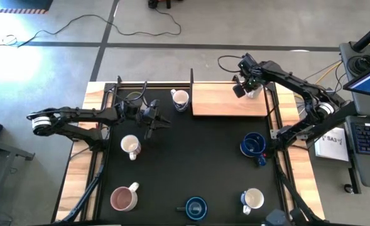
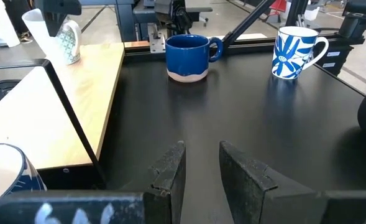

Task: Place coffee mugs
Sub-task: Put the light blue patterned mug on the shelf

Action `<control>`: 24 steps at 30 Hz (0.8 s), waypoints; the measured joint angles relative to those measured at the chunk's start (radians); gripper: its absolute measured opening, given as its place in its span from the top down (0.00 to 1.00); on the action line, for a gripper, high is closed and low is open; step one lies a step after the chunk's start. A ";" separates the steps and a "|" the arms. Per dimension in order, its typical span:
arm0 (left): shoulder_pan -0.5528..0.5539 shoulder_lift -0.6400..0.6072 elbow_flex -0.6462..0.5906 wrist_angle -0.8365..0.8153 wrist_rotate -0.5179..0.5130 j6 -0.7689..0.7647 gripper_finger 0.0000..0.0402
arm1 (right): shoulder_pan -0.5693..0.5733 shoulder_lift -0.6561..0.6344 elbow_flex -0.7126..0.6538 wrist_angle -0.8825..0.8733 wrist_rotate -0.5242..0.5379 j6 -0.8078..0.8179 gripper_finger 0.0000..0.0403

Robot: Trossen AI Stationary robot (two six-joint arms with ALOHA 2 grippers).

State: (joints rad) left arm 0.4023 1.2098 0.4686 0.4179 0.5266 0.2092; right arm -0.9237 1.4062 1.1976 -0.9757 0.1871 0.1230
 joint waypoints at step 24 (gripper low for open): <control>0.000 0.000 0.000 0.000 0.000 -0.001 0.80 | 0.000 -0.030 -0.030 -0.011 -0.002 -0.019 0.93</control>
State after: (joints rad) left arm 0.4023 1.2098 0.4686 0.4183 0.5266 0.2085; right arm -0.9235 1.3762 1.1679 -0.9863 0.1854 0.1040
